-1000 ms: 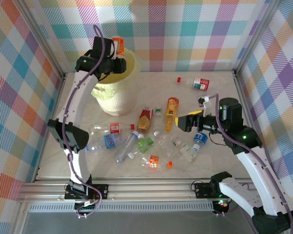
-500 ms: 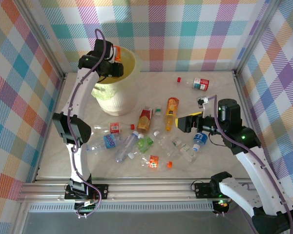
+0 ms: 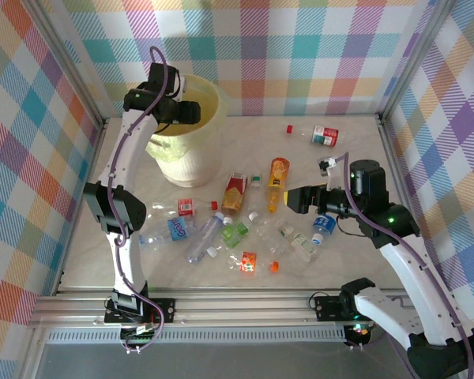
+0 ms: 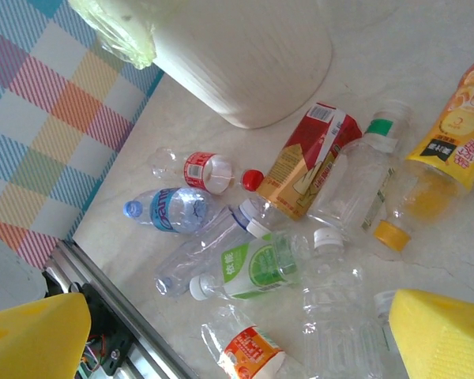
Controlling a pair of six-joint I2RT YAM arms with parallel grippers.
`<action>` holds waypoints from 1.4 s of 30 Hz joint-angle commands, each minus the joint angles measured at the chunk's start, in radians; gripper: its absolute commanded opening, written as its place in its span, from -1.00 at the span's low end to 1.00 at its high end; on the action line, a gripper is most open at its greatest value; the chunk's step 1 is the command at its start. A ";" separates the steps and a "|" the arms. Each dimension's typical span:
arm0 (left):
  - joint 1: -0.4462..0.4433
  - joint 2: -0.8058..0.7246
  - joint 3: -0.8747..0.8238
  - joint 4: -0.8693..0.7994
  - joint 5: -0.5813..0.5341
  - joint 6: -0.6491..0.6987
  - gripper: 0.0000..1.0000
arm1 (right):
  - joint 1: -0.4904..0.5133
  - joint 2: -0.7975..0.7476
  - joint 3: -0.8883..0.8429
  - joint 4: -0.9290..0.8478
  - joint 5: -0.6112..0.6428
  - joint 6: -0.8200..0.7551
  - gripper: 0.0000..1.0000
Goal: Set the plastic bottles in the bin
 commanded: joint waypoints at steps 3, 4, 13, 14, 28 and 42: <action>0.010 -0.044 0.030 -0.007 0.030 -0.012 0.47 | 0.006 -0.008 -0.024 -0.027 0.036 0.015 0.96; 0.011 -0.057 0.029 0.000 0.037 -0.013 0.50 | 0.006 -0.008 -0.026 -0.028 0.044 0.015 0.97; 0.008 -0.230 -0.023 0.049 0.133 0.012 0.88 | 0.006 0.062 -0.014 0.013 0.177 0.010 0.89; 0.004 -0.259 -0.041 0.057 0.142 0.012 0.93 | 0.006 0.083 -0.007 0.020 0.192 0.004 0.88; -0.219 -0.829 -0.735 0.347 0.370 -0.094 1.00 | 0.003 0.419 0.132 0.039 0.342 0.122 0.67; -0.451 -0.990 -1.219 0.646 0.320 -0.331 1.00 | 0.003 0.811 0.369 0.089 0.362 0.183 0.79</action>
